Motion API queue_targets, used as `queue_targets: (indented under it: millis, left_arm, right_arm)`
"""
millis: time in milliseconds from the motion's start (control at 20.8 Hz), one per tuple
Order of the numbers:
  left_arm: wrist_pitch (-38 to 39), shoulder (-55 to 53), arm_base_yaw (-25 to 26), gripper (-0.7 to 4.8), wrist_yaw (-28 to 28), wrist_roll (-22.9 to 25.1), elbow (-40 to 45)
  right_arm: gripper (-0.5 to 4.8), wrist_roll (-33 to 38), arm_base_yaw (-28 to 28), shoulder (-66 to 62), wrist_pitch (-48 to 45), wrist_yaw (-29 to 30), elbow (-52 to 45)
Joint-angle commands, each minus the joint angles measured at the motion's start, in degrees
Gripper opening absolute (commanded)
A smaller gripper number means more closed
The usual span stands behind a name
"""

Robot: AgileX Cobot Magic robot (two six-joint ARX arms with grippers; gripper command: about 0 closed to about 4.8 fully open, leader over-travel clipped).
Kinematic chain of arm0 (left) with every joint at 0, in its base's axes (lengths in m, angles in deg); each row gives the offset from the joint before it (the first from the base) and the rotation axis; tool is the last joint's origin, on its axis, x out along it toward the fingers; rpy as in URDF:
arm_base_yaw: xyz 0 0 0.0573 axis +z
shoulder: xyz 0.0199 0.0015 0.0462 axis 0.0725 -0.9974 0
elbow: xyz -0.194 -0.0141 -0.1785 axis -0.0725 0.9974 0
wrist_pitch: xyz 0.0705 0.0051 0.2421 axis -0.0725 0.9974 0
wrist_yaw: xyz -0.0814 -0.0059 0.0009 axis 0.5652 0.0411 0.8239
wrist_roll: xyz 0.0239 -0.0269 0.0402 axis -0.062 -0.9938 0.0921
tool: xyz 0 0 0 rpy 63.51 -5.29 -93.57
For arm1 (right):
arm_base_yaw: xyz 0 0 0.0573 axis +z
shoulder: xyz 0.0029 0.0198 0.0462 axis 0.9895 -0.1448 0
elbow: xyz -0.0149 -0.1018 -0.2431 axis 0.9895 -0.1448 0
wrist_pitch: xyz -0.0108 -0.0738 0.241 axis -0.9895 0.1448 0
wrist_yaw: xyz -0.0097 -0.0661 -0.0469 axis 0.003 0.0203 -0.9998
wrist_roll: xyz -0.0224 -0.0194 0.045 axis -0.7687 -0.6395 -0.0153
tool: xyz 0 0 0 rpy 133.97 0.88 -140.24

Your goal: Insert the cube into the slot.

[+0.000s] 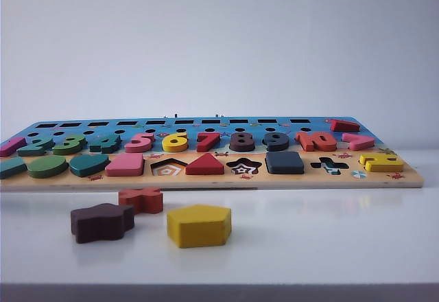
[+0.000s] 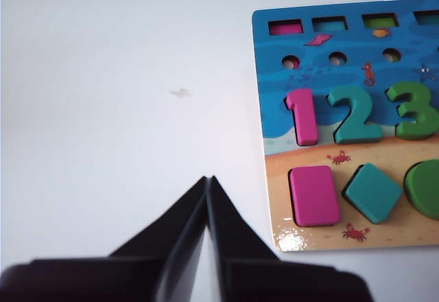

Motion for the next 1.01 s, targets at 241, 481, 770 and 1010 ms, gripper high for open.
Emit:
queue_targets:
  millis: [241,481,770,1010]
  left_arm:
    - [-1.05,0.42,0.07,0.17,-0.11,0.37,1.44]
    - [-1.07,0.42,0.04,0.17,0.09,0.2,1.9]
    - [-1.07,0.44,0.04,0.17,0.09,0.2,1.9]
    - [-1.09,0.44,0.04,0.17,0.09,0.2,1.92]
  right_arm:
    - [0.24,-0.22,-0.07,0.11,1.33,0.0,-0.46]
    - [0.24,-0.22,-0.07,0.11,1.33,0.0,-0.46]
    - [0.24,-0.22,-0.07,0.11,1.33,0.0,-0.46]
    - [0.24,-0.22,-0.07,0.11,1.33,0.0,-0.46]
